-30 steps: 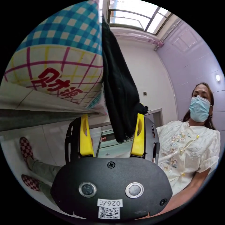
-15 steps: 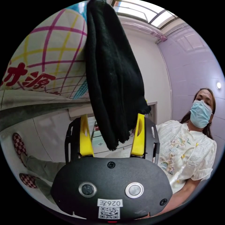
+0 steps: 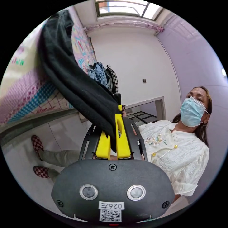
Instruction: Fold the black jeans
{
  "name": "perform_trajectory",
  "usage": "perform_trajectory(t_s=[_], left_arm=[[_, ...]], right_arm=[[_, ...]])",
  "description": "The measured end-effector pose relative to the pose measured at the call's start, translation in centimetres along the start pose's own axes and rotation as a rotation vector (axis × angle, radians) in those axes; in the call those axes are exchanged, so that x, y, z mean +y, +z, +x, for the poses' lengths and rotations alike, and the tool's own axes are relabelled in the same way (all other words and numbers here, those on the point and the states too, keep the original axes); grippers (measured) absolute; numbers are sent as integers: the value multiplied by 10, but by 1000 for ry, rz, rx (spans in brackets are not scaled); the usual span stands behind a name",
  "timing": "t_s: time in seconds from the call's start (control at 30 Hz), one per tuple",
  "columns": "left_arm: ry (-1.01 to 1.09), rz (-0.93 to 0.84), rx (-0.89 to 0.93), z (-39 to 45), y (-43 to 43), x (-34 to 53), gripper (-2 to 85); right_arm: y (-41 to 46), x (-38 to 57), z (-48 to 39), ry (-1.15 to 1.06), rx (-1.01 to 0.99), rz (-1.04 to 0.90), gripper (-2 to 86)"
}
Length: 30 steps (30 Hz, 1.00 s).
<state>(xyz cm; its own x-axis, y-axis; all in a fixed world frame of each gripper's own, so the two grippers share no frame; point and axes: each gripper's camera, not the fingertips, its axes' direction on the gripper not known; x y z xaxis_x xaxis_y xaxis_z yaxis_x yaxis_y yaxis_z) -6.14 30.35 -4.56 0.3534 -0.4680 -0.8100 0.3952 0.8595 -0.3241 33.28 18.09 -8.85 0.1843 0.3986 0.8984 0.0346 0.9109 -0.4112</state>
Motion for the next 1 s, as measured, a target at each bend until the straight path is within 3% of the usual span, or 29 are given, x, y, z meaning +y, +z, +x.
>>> perform_trajectory(t_s=[0.1,0.2,0.33,0.47,0.63,0.8,1.0], left_arm=[[119,25,-35,66,-8,-16,-5],[347,2,-98,168,-16,-47,-5],[716,-8,-257,367,-29,-85,-5],[970,79,-259,549,-40,-79,-4],[1195,235,-460,755,-28,-44,-1],[1191,393,-536,822,-28,-62,0],[1000,488,-541,772,-55,-176,1]], right_arm=[[-3,5,-28,-28,-76,60,-12],[-16,-1,-116,-246,-71,128,-12],[-37,-14,-325,-694,181,201,-12],[-45,30,-549,-1061,285,367,-12],[-39,90,-741,-1274,471,585,-13],[-50,65,-828,-1199,495,639,-14],[-62,-43,-796,-1081,528,648,-14]])
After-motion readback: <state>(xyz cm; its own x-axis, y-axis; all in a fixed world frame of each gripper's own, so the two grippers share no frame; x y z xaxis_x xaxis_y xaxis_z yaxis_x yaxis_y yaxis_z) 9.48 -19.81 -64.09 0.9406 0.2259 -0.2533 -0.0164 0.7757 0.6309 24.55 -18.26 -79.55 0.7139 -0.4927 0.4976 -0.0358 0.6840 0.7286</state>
